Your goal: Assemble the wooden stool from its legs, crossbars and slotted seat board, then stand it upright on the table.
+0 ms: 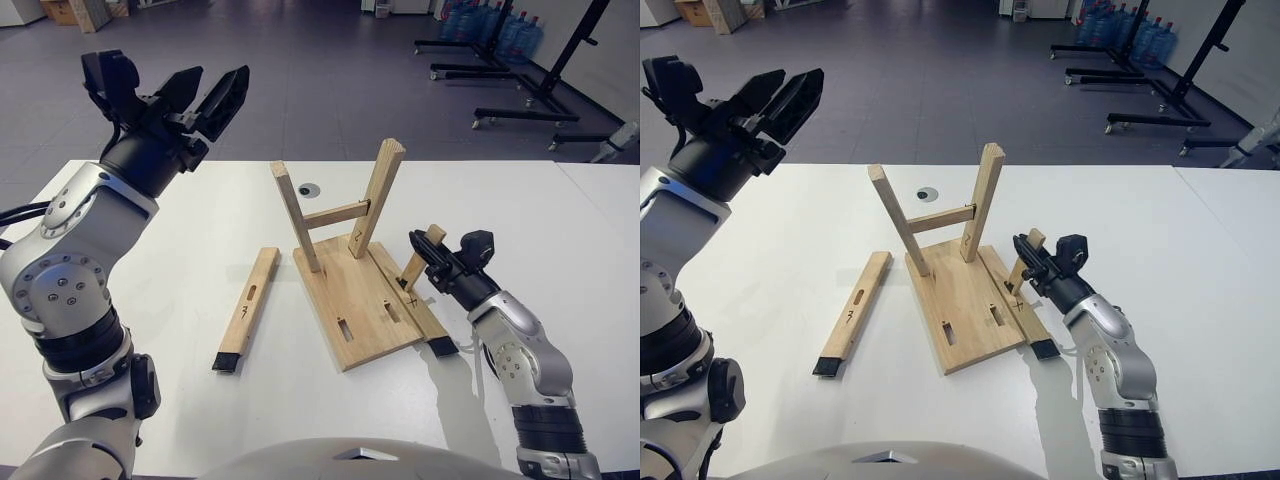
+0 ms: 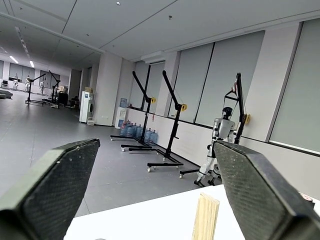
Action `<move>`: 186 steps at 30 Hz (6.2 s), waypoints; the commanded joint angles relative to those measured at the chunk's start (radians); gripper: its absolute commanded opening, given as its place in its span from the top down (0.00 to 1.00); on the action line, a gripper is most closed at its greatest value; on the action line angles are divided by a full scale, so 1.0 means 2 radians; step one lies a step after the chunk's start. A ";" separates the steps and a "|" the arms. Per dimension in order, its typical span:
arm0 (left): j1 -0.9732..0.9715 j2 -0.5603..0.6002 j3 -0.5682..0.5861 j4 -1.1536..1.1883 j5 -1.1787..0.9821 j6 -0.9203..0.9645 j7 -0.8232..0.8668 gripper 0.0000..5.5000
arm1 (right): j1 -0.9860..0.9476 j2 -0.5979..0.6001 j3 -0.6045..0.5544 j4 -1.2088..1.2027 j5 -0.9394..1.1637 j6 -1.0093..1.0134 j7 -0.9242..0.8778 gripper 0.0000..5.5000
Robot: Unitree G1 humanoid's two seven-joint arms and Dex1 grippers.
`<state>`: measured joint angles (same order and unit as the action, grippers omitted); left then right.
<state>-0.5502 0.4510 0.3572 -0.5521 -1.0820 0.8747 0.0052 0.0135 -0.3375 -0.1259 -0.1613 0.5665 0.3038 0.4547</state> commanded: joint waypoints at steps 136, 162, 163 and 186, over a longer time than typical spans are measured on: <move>0.050 0.041 0.038 -0.009 0.010 -0.059 0.026 0.24 | 0.091 -0.297 -0.224 -0.123 0.113 0.268 0.223 0.24; 0.047 0.041 0.013 0.000 0.022 -0.066 0.014 0.24 | 0.078 -0.144 0.059 -0.012 -0.134 0.196 0.017 0.23; 0.047 0.041 0.013 0.000 0.022 -0.067 0.014 0.24 | 0.079 -0.147 0.056 -0.009 -0.134 0.193 0.020 0.25; 0.019 0.039 0.025 0.029 -0.009 -0.067 0.020 0.24 | 0.042 -0.139 -0.004 0.055 -0.100 0.140 0.045 0.63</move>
<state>-0.4789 0.5292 0.3860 -0.5172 -1.0640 0.7383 0.0329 0.1166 -0.6167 -0.0864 -0.0941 0.3473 0.5617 0.5427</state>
